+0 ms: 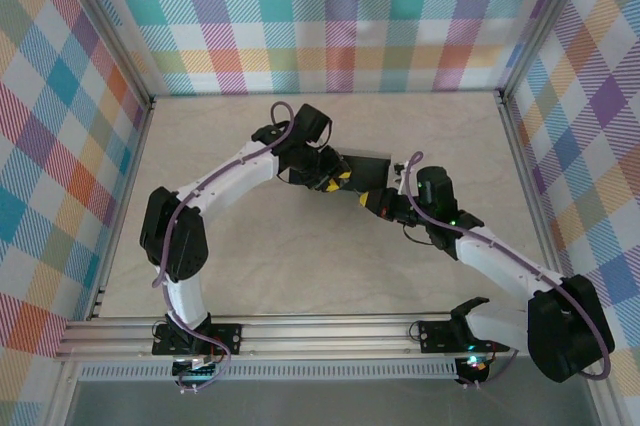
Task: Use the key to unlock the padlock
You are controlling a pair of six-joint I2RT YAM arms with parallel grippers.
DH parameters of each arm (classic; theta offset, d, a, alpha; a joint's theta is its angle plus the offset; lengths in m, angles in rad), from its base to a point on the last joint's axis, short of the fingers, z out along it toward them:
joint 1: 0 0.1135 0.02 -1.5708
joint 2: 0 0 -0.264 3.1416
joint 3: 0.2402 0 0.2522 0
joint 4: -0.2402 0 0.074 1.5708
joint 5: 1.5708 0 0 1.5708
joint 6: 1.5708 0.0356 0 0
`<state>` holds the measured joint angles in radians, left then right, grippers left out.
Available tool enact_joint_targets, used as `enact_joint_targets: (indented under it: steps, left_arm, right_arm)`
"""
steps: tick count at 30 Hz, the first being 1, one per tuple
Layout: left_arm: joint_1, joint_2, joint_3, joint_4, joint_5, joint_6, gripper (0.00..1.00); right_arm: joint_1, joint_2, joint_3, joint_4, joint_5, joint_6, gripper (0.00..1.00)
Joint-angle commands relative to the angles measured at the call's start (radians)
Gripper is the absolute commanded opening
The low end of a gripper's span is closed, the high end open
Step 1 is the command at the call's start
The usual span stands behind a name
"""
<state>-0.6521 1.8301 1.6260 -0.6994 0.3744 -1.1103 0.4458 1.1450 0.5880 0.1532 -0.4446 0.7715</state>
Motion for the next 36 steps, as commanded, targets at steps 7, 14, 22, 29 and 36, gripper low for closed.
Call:
enact_joint_targets:
  steps: [7,14,22,29,36]
  left_arm:
    - [-0.020,-0.120,-0.069,0.086,-0.052,-0.192,0.01]
    - [-0.039,-0.157,-0.126,0.177,-0.180,-0.405,0.01]
    - [-0.048,-0.129,0.020,0.060,-0.193,-0.411,0.01]
    - [-0.052,-0.158,-0.015,0.055,-0.135,-0.369,0.01]
    - [-0.053,-0.176,-0.052,0.084,-0.075,-0.333,0.00]
  right_arm:
    - [-0.037,0.022,0.123,-0.095,-0.003,-0.017,0.00]
    - [-0.113,0.019,0.212,-0.234,-0.123,-0.047,0.00]
    - [-0.089,-0.041,0.228,-0.286,-0.237,-0.042,0.01]
    - [-0.084,-0.039,0.131,-0.153,-0.309,-0.089,0.01]
    - [-0.084,0.031,0.133,-0.103,-0.372,-0.131,0.01]
